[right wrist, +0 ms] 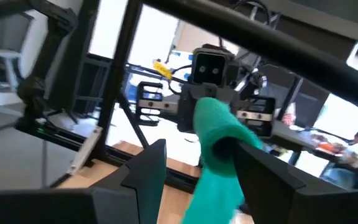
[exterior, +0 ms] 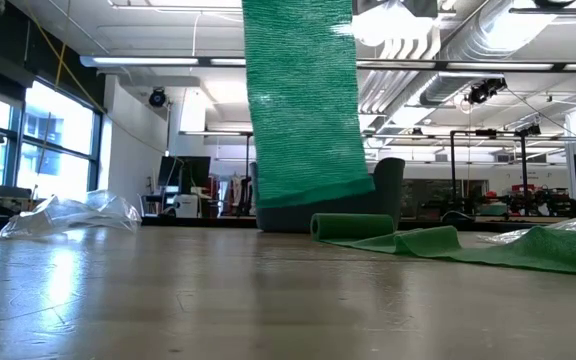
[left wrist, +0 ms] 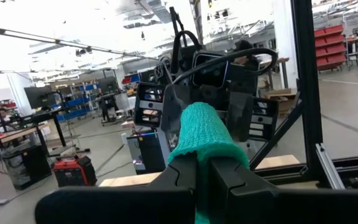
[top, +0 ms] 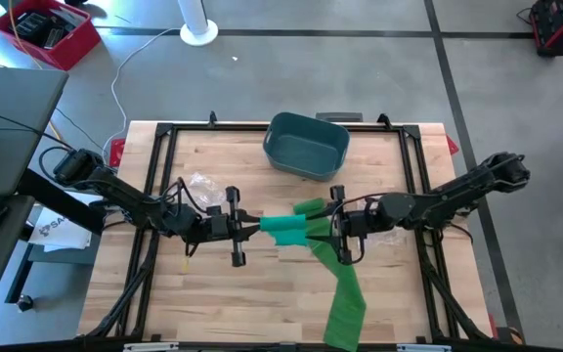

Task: Roll bandage
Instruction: Roll the light green bandage

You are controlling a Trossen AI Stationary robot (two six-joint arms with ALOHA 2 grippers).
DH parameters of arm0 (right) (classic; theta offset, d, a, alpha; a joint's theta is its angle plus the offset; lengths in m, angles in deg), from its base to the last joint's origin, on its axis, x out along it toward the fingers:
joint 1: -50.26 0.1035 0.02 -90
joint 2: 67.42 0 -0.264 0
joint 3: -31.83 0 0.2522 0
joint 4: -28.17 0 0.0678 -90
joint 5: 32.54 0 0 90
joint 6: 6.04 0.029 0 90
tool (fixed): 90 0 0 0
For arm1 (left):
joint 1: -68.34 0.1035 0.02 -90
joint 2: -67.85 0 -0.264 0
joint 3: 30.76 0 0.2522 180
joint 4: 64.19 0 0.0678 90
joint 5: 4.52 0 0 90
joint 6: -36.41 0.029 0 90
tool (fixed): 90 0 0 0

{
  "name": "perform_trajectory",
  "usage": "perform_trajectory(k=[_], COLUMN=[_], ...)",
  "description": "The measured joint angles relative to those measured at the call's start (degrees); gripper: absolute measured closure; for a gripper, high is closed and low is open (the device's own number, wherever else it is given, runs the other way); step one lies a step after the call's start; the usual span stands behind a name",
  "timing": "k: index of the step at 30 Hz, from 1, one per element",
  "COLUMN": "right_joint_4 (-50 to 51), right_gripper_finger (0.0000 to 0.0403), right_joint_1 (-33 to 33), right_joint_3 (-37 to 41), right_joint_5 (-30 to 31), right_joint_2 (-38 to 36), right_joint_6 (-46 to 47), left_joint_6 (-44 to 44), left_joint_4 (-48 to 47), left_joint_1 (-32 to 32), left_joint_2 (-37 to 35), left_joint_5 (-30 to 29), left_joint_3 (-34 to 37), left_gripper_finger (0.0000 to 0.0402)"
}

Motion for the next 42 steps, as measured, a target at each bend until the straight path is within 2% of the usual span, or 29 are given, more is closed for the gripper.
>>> perform_trajectory(k=[5,18,21,26,33,36,42], right_joint_4=[0.5,1.4,1.7,2.4,4.0,4.1,4.1], right_gripper_finger=[0.0222,0.0222,0.0222,0.0222,0.0224,0.0243,0.0323], right_joint_1=[-0.8,-0.8,-0.8,-1.9,-3.6,-3.7,-3.9], right_joint_3=[0.0,0.0,0.0,0.0,0.0,0.0,0.0], right_joint_5=[-2.7,-2.9,-5.3,-1.0,-3.3,-3.6,-3.6], right_joint_2=[0.0,0.0,0.1,0.1,0.1,0.1,0.2], right_joint_6=[1.9,1.9,1.9,4.3,6.2,6.1,6.0], left_joint_6=[-0.1,-2.7,-3.7,-5.5,-5.6,-6.1,-6.2], left_joint_4=[0.0,-0.2,-2.1,-3.6,-4.2,-4.2,-4.2], left_joint_1=[0.0,0.8,1.5,2.2,2.3,2.3,2.2], left_joint_2=[0.0,0.0,0.0,0.0,0.0,0.0,0.0], left_joint_5=[0.0,1.7,2.0,1.8,1.8,1.8,4.0], left_joint_3=[0.0,0.0,0.0,0.0,0.0,0.0,0.0], left_gripper_finger=[0.0401,0.0401,0.0401,0.0401,0.0401,0.0401,0.0396])
